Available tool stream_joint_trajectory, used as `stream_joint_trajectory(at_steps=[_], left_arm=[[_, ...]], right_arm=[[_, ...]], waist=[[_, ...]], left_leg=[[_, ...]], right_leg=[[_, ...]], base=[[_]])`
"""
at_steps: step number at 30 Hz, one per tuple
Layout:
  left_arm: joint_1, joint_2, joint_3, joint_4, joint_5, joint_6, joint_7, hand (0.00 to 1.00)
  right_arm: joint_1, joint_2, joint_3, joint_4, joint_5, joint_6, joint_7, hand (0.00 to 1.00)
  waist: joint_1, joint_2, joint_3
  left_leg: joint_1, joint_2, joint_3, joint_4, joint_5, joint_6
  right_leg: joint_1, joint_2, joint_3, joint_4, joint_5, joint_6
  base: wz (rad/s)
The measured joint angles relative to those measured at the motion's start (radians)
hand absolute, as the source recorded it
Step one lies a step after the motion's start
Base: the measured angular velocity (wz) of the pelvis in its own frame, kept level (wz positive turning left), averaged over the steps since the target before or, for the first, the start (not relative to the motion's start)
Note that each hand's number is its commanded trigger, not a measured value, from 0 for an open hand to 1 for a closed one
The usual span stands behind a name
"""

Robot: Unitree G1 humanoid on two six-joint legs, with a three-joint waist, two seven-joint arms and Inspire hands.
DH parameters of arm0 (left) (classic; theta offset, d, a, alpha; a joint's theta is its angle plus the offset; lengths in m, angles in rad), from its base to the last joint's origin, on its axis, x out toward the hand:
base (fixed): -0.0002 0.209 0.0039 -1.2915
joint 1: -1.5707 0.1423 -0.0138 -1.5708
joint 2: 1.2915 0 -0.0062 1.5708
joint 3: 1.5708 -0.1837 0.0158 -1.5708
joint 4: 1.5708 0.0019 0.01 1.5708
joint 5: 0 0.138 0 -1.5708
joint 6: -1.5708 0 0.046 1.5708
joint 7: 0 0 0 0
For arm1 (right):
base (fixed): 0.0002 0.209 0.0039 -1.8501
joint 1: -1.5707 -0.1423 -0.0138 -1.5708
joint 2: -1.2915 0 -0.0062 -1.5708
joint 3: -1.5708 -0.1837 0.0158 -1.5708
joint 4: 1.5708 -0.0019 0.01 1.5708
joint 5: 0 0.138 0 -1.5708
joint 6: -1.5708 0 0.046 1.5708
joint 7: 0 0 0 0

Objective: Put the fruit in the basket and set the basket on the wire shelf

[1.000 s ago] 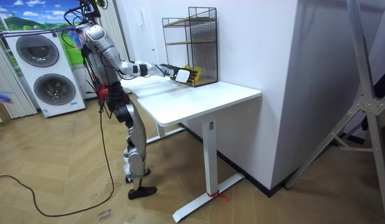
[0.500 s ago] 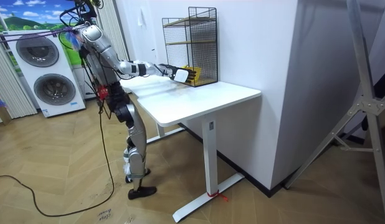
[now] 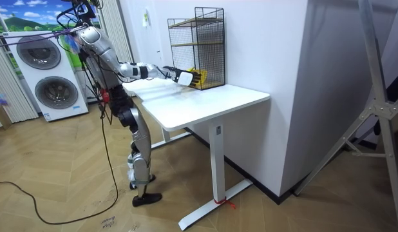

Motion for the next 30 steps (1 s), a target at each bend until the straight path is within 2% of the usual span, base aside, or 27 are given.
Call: stream_joint_trajectory(at_steps=[12,25,28,30], left_arm=[[-0.012,0.003,0.012,-0.003,0.007,-0.01,-0.001,0.0],[-0.033,0.014,0.024,-0.006,0.024,-0.008,-0.001,0.0],[-0.038,0.027,0.025,-0.013,0.028,-0.008,-0.005,0.0],[-0.039,0.039,0.025,-0.026,0.028,-0.008,-0.005,0.0]], right_arm=[[-0.005,-0.013,-0.009,-0.019,-0.005,-0.004,0.0,0.0],[-0.069,-0.023,-0.019,-0.024,-0.009,-0.004,0.002,0.0],[-0.069,-0.025,-0.049,-0.024,-0.009,-0.004,0.01,0.0],[-0.069,-0.04,-0.049,-0.024,-0.009,-0.004,0.01,0.0]], waist=[[0.009,-0.004,-0.0103],[0.005,-0.004,-0.0107],[0.005,-0.004,-0.0107],[0.005,-0.004,-0.0107]], left_leg=[[-0.022,0.0,0.002,0.004,0.002,0.0],[-0.043,0.0,0.002,0.008,0.003,0.001],[-0.047,0.0,0.003,0.008,0.004,0.001],[-0.047,0.0,0.005,0.006,0.004,0.001]], right_leg=[[-0.033,0.0,0.001,0.003,0.001,-0.001],[-0.051,-0.003,-0.002,0.002,0.002,-0.001],[-0.053,-0.003,-0.001,0.002,0.003,-0.001],[-0.054,-0.003,-0.001,0.002,0.003,-0.001]], base=[[0.0],[0.0],[0.0],[0.0]])
